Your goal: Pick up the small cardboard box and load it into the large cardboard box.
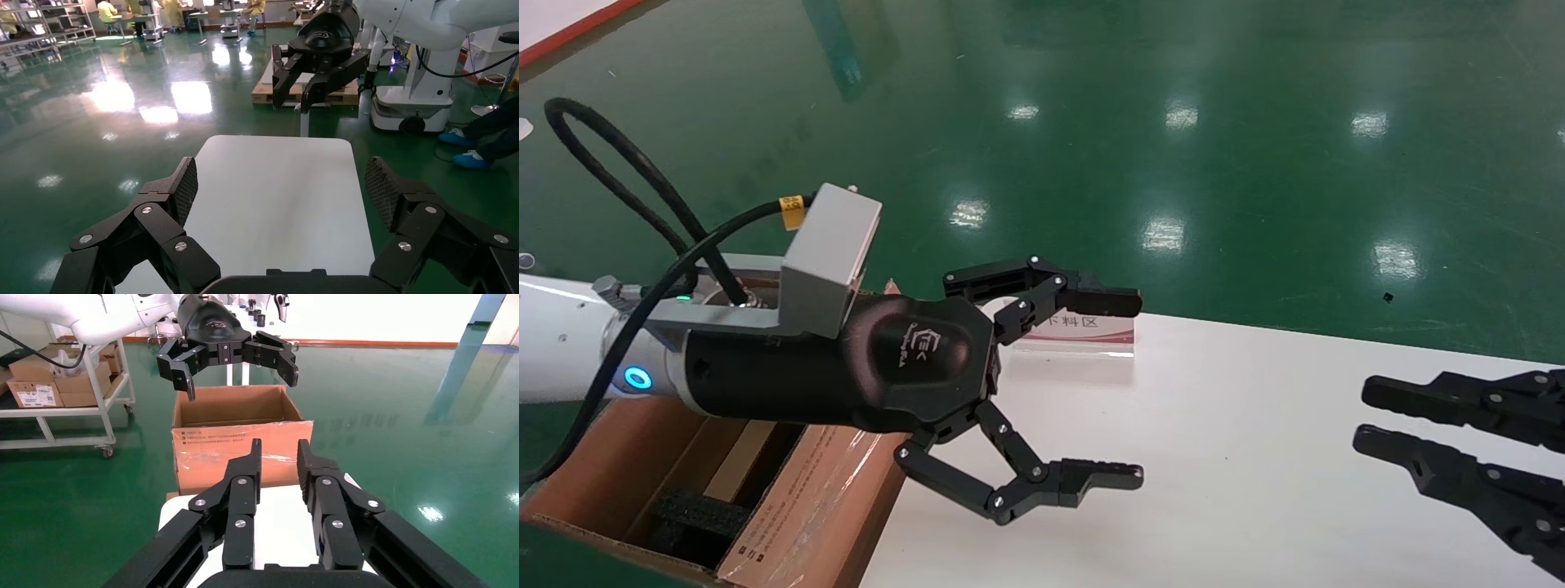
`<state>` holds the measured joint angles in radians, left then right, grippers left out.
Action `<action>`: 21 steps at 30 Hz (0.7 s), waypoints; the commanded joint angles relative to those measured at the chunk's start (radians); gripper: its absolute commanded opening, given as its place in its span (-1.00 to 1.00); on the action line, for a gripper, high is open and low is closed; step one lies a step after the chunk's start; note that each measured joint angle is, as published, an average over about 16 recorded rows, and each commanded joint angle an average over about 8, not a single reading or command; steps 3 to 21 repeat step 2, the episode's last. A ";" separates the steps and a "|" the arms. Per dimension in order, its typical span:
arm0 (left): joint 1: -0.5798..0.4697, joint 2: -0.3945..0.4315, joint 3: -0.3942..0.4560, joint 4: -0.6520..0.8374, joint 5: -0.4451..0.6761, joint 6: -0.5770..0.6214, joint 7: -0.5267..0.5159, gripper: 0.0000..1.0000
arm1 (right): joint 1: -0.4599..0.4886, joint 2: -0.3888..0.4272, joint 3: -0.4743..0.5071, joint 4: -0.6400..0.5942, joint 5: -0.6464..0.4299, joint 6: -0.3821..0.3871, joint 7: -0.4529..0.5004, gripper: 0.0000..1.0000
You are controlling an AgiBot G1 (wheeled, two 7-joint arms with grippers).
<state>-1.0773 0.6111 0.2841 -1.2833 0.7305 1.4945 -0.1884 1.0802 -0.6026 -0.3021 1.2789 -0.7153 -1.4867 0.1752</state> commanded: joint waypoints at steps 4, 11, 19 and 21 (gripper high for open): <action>0.000 0.000 0.001 0.000 0.000 0.000 0.000 1.00 | 0.000 0.000 0.000 0.000 0.000 0.000 0.000 1.00; 0.000 0.000 0.001 0.000 0.000 0.000 0.000 1.00 | 0.000 0.000 0.000 0.000 0.000 0.000 0.000 1.00; 0.000 0.000 0.001 0.000 0.000 0.000 0.000 1.00 | 0.000 0.000 0.000 0.000 0.000 0.000 0.000 1.00; 0.000 0.000 0.001 0.000 0.000 0.000 0.000 1.00 | 0.000 0.000 0.000 0.000 0.000 0.000 0.000 1.00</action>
